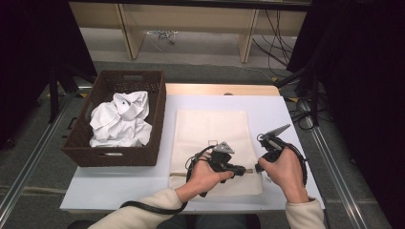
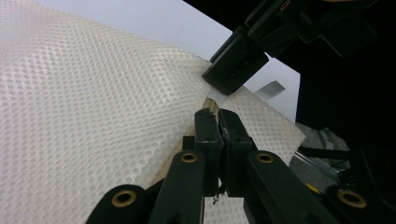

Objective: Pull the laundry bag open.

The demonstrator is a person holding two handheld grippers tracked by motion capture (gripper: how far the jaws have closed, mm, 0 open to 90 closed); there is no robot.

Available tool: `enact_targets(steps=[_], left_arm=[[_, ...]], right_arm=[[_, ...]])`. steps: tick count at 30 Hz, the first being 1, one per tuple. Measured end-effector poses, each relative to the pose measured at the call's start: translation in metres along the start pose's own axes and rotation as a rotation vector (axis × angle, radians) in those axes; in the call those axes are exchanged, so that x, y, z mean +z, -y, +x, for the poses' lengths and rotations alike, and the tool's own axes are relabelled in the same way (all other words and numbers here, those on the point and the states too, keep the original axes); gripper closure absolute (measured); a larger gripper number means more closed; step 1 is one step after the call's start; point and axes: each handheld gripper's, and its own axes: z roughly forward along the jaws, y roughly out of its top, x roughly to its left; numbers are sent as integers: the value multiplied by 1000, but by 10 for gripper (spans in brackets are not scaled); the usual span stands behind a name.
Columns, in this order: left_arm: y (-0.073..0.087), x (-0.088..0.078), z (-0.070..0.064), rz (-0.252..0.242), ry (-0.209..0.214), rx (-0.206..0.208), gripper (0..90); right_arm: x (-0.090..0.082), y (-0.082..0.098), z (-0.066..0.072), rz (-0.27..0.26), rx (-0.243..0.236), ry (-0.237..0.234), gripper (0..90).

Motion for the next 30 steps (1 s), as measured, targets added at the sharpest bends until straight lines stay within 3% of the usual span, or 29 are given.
enact_targets(steps=[1, 2, 3, 4, 7, 9, 10, 12, 13, 14, 17, 18, 19, 20, 21, 22, 23, 24, 25, 26, 28, 30], left_arm=[[1, -1, 0, -1, -4, 2, 871], [1, -2, -1, -1, -7, 1, 871], [1, -3, 0, 1, -9, 7, 871], [1, -4, 1, 0, -25, 13, 871], [1, -6, 1, -4, -21, 3, 871], [2, -8, 0, 0, -26, 18, 871], [2, -9, 0, 0, -29, 18, 871], [2, -10, 1, -4, -26, 15, 871], [2, -11, 1, -4, -31, 16, 871], [3, -12, 1, -1, -32, 17, 871], [3, -14, 1, -2, -34, 23, 871], [3, -15, 2, -2, -35, 26, 870], [3, -16, 2, -1, -37, 17, 870], [3, -16, 2, -8, -31, 12, 871], [3, -17, 2, -2, -34, 16, 871], [4, -18, 1, -2, -37, 15, 871], [4, -19, 1, -2, -36, 18, 870], [3, -20, 2, 1, -35, 26, 871], [3, -21, 2, -3, -36, 21, 871], [3, -21, 3, -6, -40, 21, 871], [4, -22, 3, -5, -37, 15, 870], [4, -23, 2, 2, -43, 23, 871]], right_arm=[[2, 0, -4, -30, -57, 2, 848], [3, 0, -5, -34, -70, 2, 848], [2, 0, -3, -22, -39, 3, 847], [2, 0, -2, -30, -37, 1, 848], [3, 0, -3, -29, -41, 5, 847], [3, 0, -2, -26, -29, 4, 848], [3, 0, -4, -28, -57, 2, 847], [1, 0, 2, 17, 20, 3, 847], [2, 0, 1, 14, 0, 3, 847], [4, 0, -3, -20, -56, 4, 847], [5, 0, -4, -29, -73, 6, 847], [2, 0, 0, 12, -4, 8, 847], [2, 0, 0, 8, 1, 4, 847], [4, 0, -2, -12, -32, 10, 847], [3, 0, 0, 9, 9, 15, 847], [2, 0, 0, 15, 11, 14, 847], [3, 0, -1, 9, -8, 14, 847], [2, 0, 0, 17, 11, 14, 847], [5, 0, -4, -24, -53, 9, 847], [5, -1, -5, -23, -66, 12, 847], [5, 0, -3, -16, -43, 15, 847], [4, 0, -4, -22, -56, 10, 847]])
